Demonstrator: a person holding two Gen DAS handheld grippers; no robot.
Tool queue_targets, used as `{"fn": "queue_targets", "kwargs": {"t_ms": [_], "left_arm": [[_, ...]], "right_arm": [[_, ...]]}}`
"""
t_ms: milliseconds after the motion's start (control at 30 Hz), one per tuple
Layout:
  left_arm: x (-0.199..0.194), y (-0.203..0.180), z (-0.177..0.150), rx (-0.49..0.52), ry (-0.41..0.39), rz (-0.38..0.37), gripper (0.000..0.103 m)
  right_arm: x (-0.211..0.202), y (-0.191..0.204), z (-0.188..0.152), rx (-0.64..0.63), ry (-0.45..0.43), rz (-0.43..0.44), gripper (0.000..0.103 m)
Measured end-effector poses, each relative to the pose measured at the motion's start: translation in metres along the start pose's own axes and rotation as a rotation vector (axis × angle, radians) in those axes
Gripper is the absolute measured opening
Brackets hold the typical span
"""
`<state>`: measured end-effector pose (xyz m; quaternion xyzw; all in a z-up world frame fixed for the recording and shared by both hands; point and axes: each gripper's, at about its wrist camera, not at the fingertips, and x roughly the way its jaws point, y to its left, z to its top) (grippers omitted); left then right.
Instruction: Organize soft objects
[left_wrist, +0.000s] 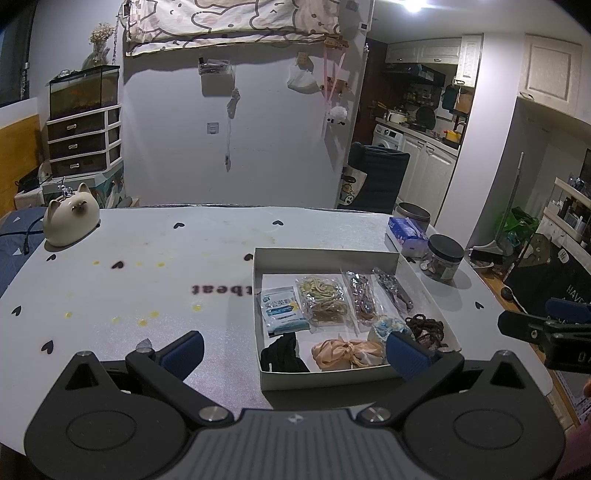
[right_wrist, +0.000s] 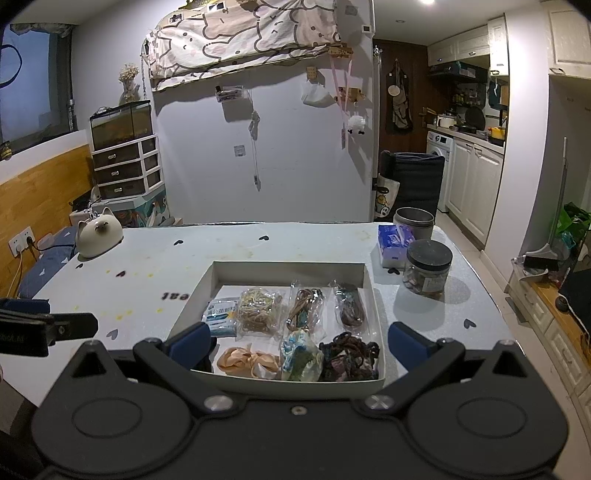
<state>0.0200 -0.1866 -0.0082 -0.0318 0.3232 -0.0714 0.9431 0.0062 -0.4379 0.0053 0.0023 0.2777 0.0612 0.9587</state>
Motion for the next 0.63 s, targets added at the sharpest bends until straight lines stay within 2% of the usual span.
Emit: {"fn": "queue_targets", "kwargs": {"t_ms": [633], "left_arm": [[0.0007,0.0026,0.0036,0.007,0.003,-0.002,0.103]], "right_arm": [[0.0036,-0.0010,-0.0017,0.008,0.003,-0.003,0.103]]}}
